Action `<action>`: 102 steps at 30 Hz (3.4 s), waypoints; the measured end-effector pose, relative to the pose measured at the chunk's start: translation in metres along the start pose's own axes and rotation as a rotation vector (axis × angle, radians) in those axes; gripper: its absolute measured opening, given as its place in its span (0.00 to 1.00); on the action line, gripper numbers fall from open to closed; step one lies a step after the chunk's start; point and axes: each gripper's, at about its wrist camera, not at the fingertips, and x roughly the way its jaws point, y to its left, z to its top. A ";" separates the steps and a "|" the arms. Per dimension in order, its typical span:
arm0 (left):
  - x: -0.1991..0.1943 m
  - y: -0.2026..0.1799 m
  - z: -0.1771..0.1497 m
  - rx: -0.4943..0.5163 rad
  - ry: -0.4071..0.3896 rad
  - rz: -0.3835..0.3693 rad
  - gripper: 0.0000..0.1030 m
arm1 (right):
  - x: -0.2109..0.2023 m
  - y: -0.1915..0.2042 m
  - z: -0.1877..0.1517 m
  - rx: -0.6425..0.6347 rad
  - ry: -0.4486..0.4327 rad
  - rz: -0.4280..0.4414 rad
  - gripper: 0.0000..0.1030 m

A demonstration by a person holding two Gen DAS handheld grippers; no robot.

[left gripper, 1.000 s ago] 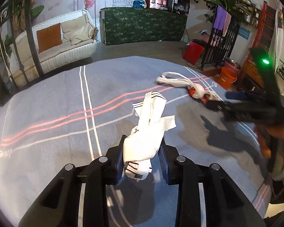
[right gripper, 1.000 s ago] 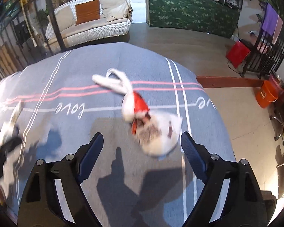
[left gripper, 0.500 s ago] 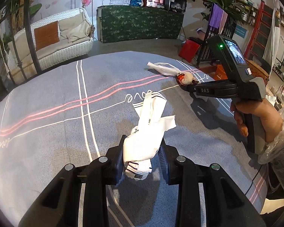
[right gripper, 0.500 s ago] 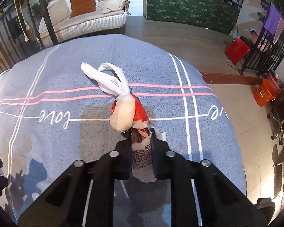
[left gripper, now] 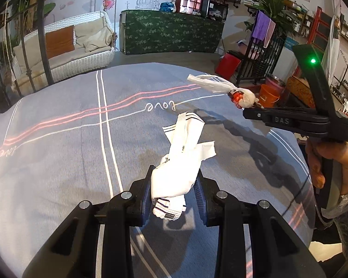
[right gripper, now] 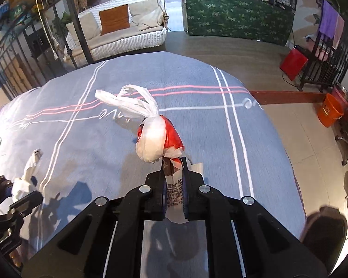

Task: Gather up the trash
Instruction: 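Lift both held items and carry them toward the bin, then lower the red-printed bag into the bin and open the right tool, then lower the striped wrapper into the bin and open the left tool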

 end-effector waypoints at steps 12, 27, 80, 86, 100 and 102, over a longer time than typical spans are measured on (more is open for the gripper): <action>-0.033 -0.038 -0.032 0.032 -0.028 -0.047 0.31 | -0.087 -0.034 -0.085 0.159 -0.070 0.008 0.10; -0.044 -0.124 -0.047 0.147 -0.042 -0.216 0.31 | -0.162 -0.110 -0.193 0.408 -0.120 -0.124 0.10; 0.063 -0.330 -0.080 0.480 0.243 -0.434 0.31 | -0.255 -0.209 -0.313 0.663 -0.288 -0.533 0.77; 0.075 -0.344 -0.082 0.508 0.270 -0.427 0.32 | -0.259 -0.215 -0.318 0.678 -0.293 -0.538 0.77; 0.061 -0.357 -0.083 0.538 0.201 -0.435 0.83 | -0.272 -0.218 -0.328 0.709 -0.335 -0.603 0.87; 0.051 -0.353 -0.081 0.531 0.169 -0.436 0.90 | -0.278 -0.216 -0.328 0.715 -0.361 -0.628 0.87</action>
